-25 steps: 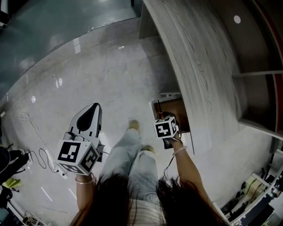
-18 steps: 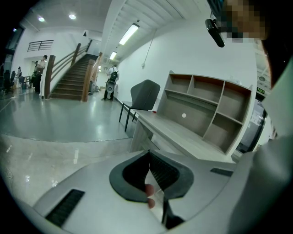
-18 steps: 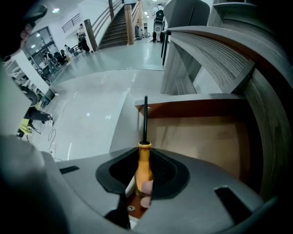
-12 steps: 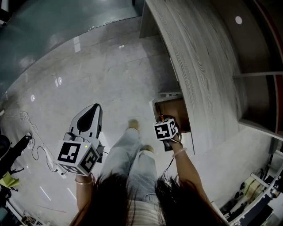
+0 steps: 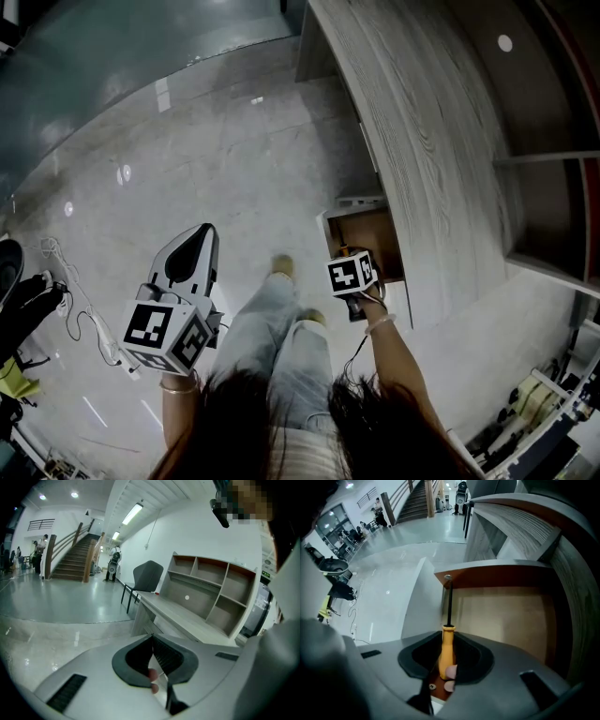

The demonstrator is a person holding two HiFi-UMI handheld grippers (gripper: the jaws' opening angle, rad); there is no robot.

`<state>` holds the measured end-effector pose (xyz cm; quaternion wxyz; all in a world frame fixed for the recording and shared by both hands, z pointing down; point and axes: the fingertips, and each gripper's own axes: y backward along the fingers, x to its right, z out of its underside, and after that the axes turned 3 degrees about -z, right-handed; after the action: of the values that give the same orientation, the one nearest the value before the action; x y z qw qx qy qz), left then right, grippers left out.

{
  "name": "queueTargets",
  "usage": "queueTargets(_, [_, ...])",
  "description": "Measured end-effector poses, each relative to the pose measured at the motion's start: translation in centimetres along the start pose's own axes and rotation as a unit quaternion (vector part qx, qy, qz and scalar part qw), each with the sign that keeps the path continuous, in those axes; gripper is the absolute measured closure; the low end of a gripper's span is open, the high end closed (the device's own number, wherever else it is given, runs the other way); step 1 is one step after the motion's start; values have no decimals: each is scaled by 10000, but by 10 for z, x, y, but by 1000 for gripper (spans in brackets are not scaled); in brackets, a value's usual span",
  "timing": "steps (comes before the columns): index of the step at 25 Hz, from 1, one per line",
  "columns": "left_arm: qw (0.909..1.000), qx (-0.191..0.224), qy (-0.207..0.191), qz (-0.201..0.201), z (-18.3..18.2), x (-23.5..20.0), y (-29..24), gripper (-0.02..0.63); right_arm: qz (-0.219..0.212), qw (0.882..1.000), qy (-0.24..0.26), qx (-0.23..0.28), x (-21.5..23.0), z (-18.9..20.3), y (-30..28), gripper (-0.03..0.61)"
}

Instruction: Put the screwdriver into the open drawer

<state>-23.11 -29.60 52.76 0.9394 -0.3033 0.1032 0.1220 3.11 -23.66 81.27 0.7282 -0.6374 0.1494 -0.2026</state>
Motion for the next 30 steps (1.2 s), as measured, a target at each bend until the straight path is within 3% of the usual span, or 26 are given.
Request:
queueTargets(19, [9999,-118,-37,33,10,1,-2,595,-147,9997,-41,-202,2,0,-11,481])
queueTargets(30, [9997,-157,-147,132,10,11,-4,597,-201,9997,-107,85,2,-7,-2,459])
